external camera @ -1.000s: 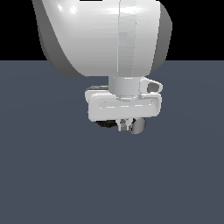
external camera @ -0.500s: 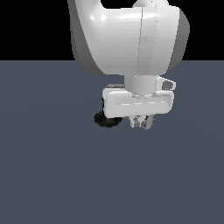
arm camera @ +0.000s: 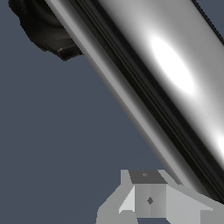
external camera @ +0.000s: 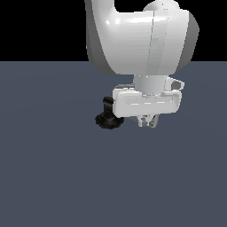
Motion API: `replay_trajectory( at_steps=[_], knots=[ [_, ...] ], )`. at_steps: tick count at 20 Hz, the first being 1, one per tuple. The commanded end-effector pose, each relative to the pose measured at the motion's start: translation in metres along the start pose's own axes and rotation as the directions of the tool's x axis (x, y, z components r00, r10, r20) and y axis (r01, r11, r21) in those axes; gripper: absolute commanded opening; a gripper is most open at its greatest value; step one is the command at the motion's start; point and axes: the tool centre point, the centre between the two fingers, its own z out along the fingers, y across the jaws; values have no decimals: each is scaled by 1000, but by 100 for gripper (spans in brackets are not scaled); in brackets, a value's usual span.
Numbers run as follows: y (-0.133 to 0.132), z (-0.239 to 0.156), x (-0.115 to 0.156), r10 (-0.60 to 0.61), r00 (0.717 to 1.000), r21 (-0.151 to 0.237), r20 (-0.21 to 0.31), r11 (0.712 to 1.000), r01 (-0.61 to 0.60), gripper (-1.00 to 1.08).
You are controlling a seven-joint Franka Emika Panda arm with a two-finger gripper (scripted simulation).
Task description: Turn on the faucet by rotating a designated handle.
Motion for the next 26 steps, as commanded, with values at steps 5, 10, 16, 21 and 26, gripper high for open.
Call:
replay_trajectory(
  at_steps=[5,10,16,21,26],
  knots=[
    [20,1,17,8,1000,-3,-2,1000,-8,-100],
    [33,1,29,10,1000,-3,-1,1000,-10,-100],
    [48,2,44,12,1000,-3,-1,1000,-12,-100],
    [60,2,56,13,1000,-3,-1,1000,-13,-100],
    [72,2,68,14,1000,-3,0,1000,-14,-100]
  ],
)
